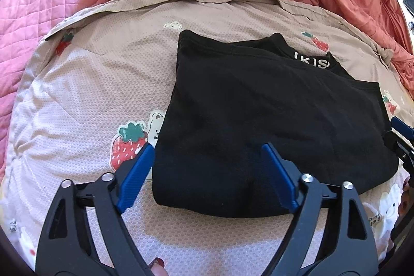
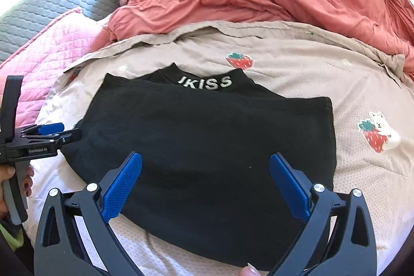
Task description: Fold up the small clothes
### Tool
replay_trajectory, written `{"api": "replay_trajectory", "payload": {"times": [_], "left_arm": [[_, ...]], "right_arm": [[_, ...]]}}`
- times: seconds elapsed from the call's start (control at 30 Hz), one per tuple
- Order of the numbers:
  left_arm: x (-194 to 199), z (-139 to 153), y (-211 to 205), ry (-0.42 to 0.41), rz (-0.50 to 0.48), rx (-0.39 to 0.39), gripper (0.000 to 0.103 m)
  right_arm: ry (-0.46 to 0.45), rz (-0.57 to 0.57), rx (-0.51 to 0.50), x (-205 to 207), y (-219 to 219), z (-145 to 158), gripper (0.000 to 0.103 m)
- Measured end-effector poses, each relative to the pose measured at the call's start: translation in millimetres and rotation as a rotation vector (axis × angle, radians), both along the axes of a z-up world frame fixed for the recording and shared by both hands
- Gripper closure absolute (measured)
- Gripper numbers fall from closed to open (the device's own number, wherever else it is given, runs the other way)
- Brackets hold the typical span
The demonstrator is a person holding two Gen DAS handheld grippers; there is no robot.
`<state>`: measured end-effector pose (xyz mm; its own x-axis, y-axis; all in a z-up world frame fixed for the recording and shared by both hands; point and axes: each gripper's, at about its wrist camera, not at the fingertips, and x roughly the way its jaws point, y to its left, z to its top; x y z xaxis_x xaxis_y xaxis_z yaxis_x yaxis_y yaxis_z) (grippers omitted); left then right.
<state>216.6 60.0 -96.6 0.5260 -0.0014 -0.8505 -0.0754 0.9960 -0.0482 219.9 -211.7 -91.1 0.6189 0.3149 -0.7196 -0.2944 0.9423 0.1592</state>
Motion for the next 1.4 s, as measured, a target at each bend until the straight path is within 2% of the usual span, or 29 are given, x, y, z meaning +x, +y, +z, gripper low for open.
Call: {"api": "replay_trajectory", "payload": {"times": [0.17,0.5,0.63,0.83,1.03,1.2,1.4], "left_arm": [[-7,10,4,-0.029,0.013,-0.004,0.011],[-14,17,30,-0.072,0.064,-0.028,0.01],[-13,12,48,-0.067,0.109,-0.077,0.01],[-10,5,71,-0.056,0.153,-0.104,0.009],[-3,0,90,-0.048,0.182,-0.139,0.009],[2,-4,109,-0.032,0.229,-0.191,0.009],[2,-7,142,-0.035,0.319,-0.27,0.01]], "right_arm": [[-0.036,0.011,0.013,-4,3,6,0.004],[-0.159,0.07,-0.055,-27,26,20,0.004],[-0.187,0.099,-0.061,-38,40,20,0.004],[-0.153,0.117,-0.05,-42,70,13,0.004],[-0.121,0.2,-0.087,-52,119,-1,0.004],[-0.126,0.27,-0.177,-59,170,-15,0.004],[-0.096,0.302,-0.228,-53,210,-33,0.004]]}}
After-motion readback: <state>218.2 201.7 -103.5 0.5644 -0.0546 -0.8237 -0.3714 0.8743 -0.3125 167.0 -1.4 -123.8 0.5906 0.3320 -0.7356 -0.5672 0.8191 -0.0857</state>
